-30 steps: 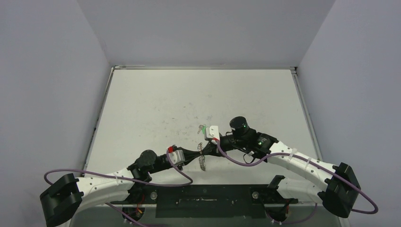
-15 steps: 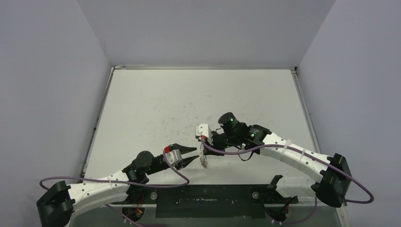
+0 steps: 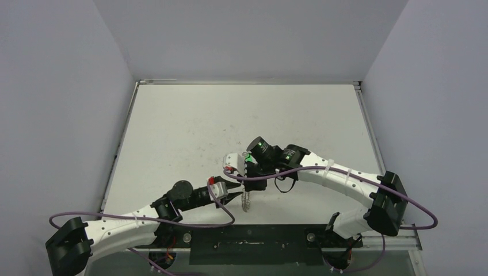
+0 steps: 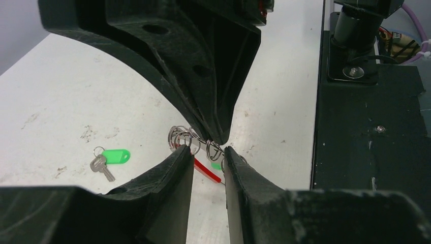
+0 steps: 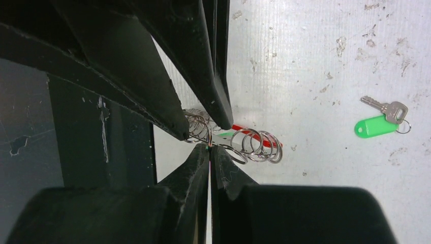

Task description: Put the keys on the keyring

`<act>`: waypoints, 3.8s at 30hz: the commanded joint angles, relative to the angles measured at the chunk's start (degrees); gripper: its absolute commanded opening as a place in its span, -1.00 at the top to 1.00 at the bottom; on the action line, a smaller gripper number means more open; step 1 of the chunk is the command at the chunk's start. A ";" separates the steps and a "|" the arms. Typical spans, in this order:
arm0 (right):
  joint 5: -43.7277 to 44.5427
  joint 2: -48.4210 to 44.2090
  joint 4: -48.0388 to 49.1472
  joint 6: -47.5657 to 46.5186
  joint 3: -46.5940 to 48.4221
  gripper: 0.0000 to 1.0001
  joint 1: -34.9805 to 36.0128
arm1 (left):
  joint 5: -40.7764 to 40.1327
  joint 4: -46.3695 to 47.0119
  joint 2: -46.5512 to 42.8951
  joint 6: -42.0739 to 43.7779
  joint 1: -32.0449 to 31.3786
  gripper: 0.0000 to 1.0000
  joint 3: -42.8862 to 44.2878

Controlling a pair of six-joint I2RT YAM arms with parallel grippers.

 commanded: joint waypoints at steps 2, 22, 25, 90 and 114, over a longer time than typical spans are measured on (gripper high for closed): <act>1.35 0.52 -0.62 1.16 2.73 1.00 0.59 | 2.69 0.98 2.92 0.53 -0.10 0.49 3.71; 2.23 1.72 -0.27 0.82 2.63 1.00 1.08 | 3.50 8.08 8.64 0.25 -0.10 1.00 3.71; 2.35 1.76 0.00 0.82 2.38 1.00 1.09 | 3.49 10.02 8.65 -0.74 -0.10 1.00 2.84; 32.46 -36.94 33.50 30.99 -28.82 -1.00 -14.73 | -7.66 -16.01 2.41 4.39 -0.21 1.00 7.81; 32.68 -30.55 28.65 36.07 -27.63 -1.00 -16.26 | -7.98 3.76 21.29 -1.91 -0.59 -0.31 11.35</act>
